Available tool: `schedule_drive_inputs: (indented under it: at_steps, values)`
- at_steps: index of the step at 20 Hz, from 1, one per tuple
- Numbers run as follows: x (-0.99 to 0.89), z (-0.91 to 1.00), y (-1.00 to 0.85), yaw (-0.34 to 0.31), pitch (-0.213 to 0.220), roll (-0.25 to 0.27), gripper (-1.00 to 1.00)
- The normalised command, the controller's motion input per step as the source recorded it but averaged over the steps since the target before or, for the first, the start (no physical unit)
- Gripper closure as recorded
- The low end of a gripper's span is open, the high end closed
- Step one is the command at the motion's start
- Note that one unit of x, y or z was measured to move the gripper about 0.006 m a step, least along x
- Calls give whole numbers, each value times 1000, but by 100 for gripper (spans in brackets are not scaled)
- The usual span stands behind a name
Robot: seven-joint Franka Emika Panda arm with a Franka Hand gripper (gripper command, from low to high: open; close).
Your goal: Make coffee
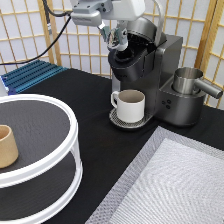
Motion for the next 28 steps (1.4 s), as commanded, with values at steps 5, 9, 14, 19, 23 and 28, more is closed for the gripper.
schedule_drive_inputs:
  at_steps: [5, 9, 14, 19, 23, 28]
  values:
    - [-10, 26, 254, 71, 0, -55, 100]
    - [11, -113, 179, 70, 10, -40, 100]
    - [9, -61, 47, 24, 51, -52, 100]
    - [90, 0, 235, 0, 64, -107, 100]
    - [151, 0, 301, 0, 69, -132, 100]
    - [128, -14, 198, 0, 70, -133, 100]
